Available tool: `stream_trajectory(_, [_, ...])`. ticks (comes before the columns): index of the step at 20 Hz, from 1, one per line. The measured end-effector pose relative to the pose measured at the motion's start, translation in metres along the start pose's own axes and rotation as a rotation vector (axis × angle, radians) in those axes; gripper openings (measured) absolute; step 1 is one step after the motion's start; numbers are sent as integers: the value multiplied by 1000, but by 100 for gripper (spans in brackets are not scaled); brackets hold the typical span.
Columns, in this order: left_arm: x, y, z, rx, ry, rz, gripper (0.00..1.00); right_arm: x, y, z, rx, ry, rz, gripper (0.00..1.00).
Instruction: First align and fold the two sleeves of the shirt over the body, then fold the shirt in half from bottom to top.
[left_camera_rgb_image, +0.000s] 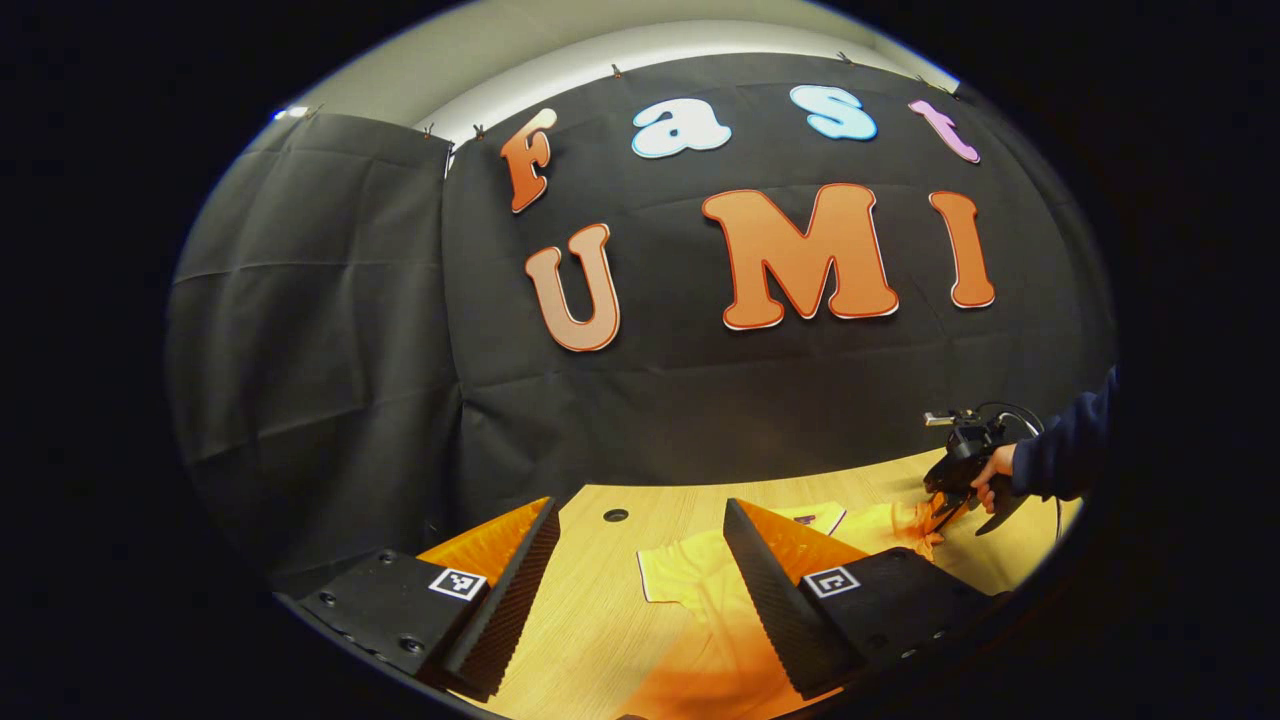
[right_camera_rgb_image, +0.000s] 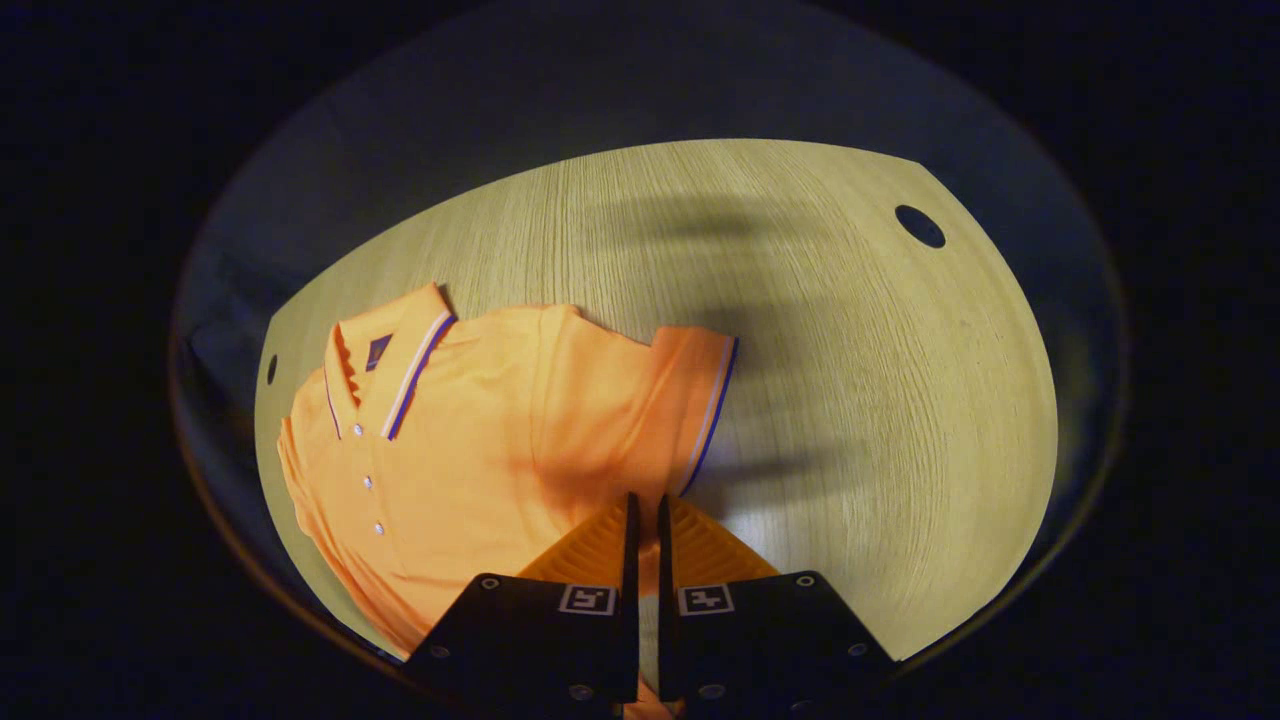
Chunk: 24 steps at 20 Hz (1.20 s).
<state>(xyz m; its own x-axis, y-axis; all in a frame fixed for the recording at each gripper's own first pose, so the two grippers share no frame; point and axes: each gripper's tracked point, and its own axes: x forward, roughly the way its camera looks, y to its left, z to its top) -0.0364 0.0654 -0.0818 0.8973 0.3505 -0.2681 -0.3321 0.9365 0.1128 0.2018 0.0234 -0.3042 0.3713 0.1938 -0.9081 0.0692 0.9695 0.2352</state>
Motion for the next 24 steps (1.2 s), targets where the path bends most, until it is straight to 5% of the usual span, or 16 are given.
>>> stream_trajectory(6, [4,9,-8,-33,18,9,99,-33,50,16,-64,-68,97,8])
stream_trajectory(10, [4,16,-12,-46,20,22,99,-54,109,14,-45,-68,256,12])
stream_trajectory(14, [9,24,-17,-58,37,40,99,-64,133,2,-99,-66,343,34])
stream_trajectory(17, [18,26,-24,-66,62,44,99,-69,122,1,-153,-107,308,52])
stream_trajectory(18, [23,24,-30,-70,81,38,99,-77,117,5,-178,-142,295,44])
stream_trajectory(19, [31,21,-33,-74,95,20,99,-84,113,7,-198,-181,284,66])
stream_trajectory(24, [82,11,-61,-92,177,-75,99,-144,103,4,-200,-378,276,91])
